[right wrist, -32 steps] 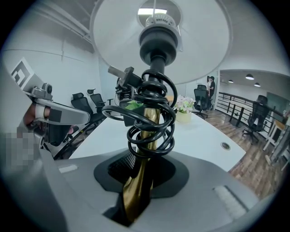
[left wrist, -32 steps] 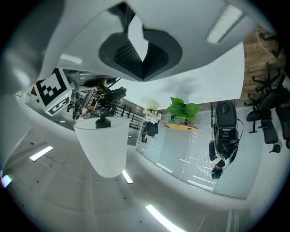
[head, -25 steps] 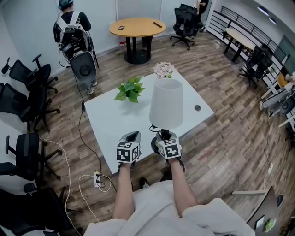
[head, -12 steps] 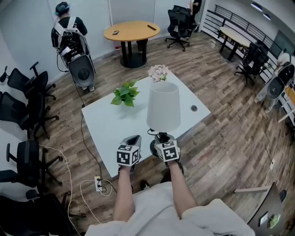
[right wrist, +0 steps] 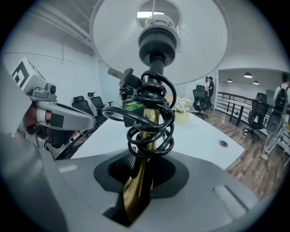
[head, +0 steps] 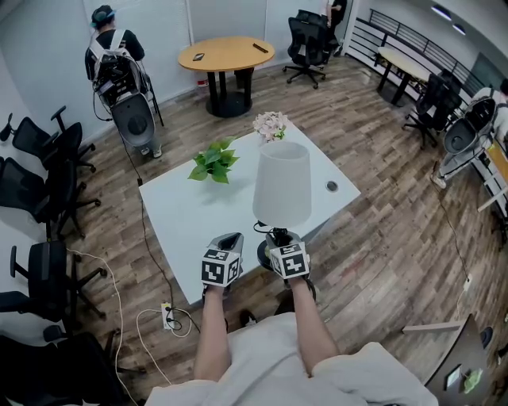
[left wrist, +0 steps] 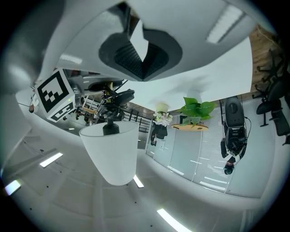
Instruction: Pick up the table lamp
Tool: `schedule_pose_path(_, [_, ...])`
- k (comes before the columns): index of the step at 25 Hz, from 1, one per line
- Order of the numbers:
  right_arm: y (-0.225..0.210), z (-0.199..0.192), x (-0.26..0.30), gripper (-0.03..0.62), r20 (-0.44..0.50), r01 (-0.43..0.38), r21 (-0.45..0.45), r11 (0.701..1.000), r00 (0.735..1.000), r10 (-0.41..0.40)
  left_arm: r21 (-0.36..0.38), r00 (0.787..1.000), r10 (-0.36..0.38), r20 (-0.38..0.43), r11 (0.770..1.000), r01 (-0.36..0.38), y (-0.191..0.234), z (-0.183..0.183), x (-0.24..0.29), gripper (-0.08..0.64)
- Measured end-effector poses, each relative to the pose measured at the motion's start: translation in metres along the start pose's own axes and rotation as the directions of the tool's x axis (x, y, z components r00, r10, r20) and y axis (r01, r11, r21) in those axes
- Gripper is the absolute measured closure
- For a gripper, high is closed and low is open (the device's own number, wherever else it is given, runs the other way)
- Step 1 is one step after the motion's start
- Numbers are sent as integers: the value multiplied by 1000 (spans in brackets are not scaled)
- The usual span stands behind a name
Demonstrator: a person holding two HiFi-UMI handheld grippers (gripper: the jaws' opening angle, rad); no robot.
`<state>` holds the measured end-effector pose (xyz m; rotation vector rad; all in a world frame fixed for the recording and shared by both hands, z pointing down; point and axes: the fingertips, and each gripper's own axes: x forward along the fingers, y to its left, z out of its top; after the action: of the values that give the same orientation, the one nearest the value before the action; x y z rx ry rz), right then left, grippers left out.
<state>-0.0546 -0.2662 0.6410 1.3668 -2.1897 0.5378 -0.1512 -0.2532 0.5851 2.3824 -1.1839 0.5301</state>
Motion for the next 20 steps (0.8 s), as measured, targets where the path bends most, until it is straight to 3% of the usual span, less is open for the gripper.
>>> schedule_pose_path(20, [-7,-1,-7,477,10,9,11,1000,1000,-9,23,1000,-15,-11,1000,15,-11,-2,2,560])
